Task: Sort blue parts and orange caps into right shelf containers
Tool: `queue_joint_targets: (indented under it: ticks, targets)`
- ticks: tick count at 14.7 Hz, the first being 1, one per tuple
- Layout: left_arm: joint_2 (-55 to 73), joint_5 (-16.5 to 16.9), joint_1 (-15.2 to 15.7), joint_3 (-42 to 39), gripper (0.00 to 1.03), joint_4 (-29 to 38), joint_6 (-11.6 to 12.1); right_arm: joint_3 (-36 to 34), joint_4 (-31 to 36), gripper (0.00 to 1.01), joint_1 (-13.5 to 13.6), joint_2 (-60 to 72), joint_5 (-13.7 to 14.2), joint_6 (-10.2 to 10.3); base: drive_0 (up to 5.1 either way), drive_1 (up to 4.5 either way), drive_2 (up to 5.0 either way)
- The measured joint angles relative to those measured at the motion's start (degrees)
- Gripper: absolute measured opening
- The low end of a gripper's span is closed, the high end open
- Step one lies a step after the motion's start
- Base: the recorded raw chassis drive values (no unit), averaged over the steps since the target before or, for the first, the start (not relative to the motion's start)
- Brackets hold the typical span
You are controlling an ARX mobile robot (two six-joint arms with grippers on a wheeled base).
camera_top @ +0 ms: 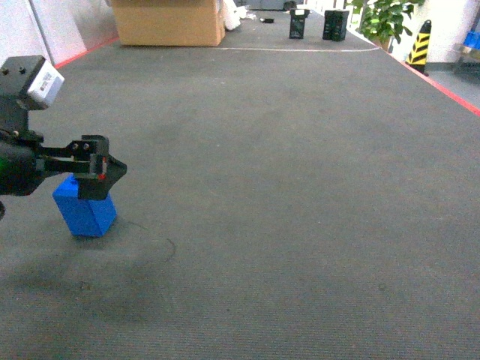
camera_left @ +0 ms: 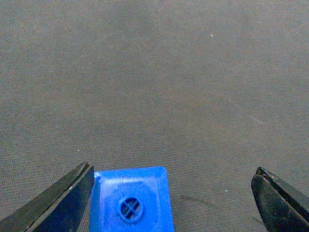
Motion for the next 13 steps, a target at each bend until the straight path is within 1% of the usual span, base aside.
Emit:
queue_joint_targets:
  ticks: [1, 2, 5, 6, 7, 8, 10, 11, 13]
  targets:
    - [2.4, -1.22, -0.24, 1.97, 0.98, 0.17, 0.2, 0.0, 0.0, 0.43, -0.02, 0.0, 0.0, 0.02, 0.0, 0.0, 0.0]
    - [4.59, -1.7, -0.24, 3.52, 0.98, -0.09, 0.31, 0.0, 0.0, 0.43, 0.0, 0.0, 0.0, 0.02, 0.0, 0.0, 0.0]
    - [8.63, -5.53, -0.52, 5.42, 0.98, 0.0, 0.13, 0.0, 0.0, 0.43, 0.0, 0.0, 0.0, 0.0, 0.0, 0.0, 0.0]
    - [9.29, -5.84, -0.68, 5.9, 0.98, -1.66, -0.11, 0.0, 0.0, 0.43, -0.02, 0.0, 0.0, 0.0, 0.0, 0.0, 0.0]
    - [9.46, -6.86, -1.07, 5.9, 0.89, -3.13, -0.39, 0.0, -0.02, 0.43, -0.02, 0.0, 0.0, 0.02, 0.0, 0.0, 0.0]
    - [9.4, -6.58, -1.42, 5.79, 0.76, -3.8, -1.14, 0.0, 0.0, 0.43, -0.02, 0.0, 0.02, 0.0, 0.0, 0.0, 0.0]
    - [6.14, -7.1, -2.21, 3.23, 0.51, -3.43, -1.66, 0.0, 0.0, 0.43, 0.0, 0.0, 0.0, 0.0, 0.0, 0.0, 0.0]
    - [2.62, -7.21, -2.49, 0.74, 0.47, -1.88, -1.86, 0.0, 0.0, 0.43, 0.0, 0.0, 0.0, 0.0, 0.0, 0.0, 0.0]
    - [-8.2, -10.23, -2.19, -6.51, 0.46, 4.46, -1.81, 0.0, 0.0, 0.43, -0.02, 0.0, 0.0, 0.0, 0.0, 0.0, 0.0]
